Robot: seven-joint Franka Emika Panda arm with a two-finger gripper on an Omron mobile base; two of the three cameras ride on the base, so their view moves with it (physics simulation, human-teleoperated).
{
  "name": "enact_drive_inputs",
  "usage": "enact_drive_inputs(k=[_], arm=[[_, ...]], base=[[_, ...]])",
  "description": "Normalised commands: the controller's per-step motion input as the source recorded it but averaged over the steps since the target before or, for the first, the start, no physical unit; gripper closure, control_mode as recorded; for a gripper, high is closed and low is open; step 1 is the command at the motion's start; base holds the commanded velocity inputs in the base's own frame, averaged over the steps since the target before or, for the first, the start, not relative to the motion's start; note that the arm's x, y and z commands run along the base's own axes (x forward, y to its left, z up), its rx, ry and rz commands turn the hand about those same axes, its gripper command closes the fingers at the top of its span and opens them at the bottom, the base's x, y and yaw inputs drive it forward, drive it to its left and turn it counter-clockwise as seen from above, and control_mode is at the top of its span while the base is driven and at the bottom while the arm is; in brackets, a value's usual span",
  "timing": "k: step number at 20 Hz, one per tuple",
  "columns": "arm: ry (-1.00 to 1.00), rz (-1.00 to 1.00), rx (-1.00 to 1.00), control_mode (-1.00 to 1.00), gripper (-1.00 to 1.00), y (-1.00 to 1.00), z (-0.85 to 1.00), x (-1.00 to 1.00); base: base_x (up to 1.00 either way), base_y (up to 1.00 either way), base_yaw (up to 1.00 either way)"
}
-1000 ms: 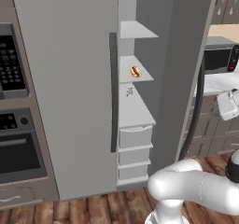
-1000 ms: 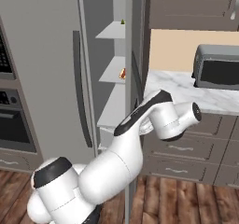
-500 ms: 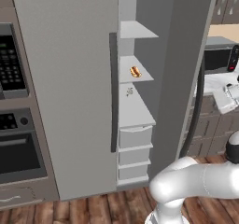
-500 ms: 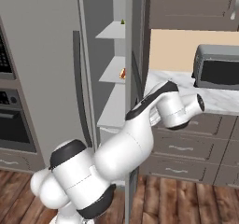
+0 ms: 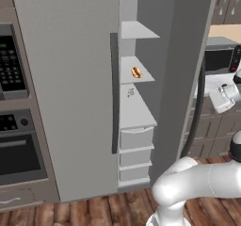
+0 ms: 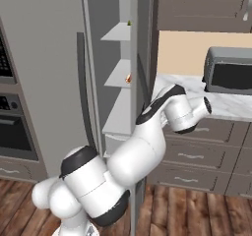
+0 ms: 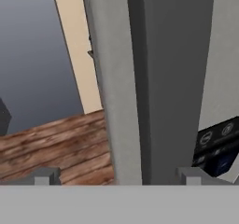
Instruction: Store the hot dog in the freezer for long-term storage. Close the freezer door after placing the cooked food.
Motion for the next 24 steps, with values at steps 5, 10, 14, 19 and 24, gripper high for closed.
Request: enact_drive_inputs(k=[5,10,14,19,24], arm=[[0.00,-0.02,0.00,-1.00,-1.00,0.13,-0.19,0.21],[0.00,-0.02,0.00,-1.00,-1.00,0.16,-0.11,0.27],[0.00,-0.05,0.00,-1.00,-1.00,0.03,-0.06,0.51],[0.00,-0.03,0.00,-1.00,-1.00,0.09,-0.05,0.33],[0.00,-0.03,0.00,-1.00,-1.00,0.43,-0.07,0.01]], base=[[0.00,0.00,0.00],[0.00,0.00,0.00],[0.00,0.00,0.00],[0.00,0.00,0.00],[0.00,0.00,0.00]])
